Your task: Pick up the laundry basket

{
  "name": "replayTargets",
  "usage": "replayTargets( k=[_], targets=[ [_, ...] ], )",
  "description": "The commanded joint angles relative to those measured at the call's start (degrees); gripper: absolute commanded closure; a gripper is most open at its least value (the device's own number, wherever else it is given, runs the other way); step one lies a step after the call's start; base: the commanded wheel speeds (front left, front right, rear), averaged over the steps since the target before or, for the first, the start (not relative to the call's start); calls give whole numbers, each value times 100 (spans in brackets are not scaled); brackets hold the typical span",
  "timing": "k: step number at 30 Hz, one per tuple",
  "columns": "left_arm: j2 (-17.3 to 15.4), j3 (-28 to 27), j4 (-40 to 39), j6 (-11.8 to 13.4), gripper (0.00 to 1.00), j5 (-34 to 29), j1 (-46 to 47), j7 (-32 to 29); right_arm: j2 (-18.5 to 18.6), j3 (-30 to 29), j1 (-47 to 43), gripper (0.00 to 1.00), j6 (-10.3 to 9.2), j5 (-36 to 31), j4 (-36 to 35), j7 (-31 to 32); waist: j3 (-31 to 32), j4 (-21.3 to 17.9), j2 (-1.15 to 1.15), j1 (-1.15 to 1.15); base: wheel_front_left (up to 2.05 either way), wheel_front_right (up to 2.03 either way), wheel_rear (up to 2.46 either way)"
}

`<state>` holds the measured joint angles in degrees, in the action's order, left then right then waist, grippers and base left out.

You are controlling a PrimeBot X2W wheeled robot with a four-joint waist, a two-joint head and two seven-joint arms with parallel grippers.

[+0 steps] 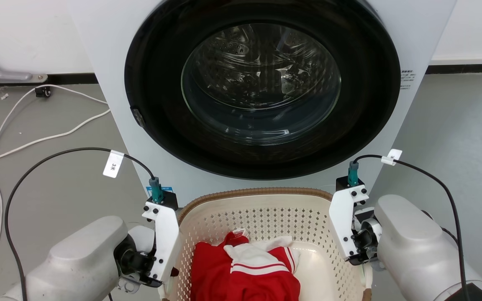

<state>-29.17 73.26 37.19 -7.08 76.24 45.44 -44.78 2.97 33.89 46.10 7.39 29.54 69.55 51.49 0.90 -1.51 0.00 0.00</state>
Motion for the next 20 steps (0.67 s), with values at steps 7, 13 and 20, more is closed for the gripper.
replayTargets(
  k=[7, 13, 20],
  targets=[
    [38, 18, -34, -67, 100, -12, -2, -64, -17, 63, 0, 100, 18, 58, -35, 6, 1, 16, 0, 0, 0, 0, 0],
    [44, 17, -12, -67, 100, 0, 50, -54, -17, 81, 16, 100, 18, 102, -40, 13, -20, 22, 0, 0, 0, 0, 0],
    [52, 17, 25, -67, 100, -61, 72, -36, -17, 104, 47, 100, 18, 156, -35, 15, -20, 19, 0, 0, 0, 0, 0]
  ],
)
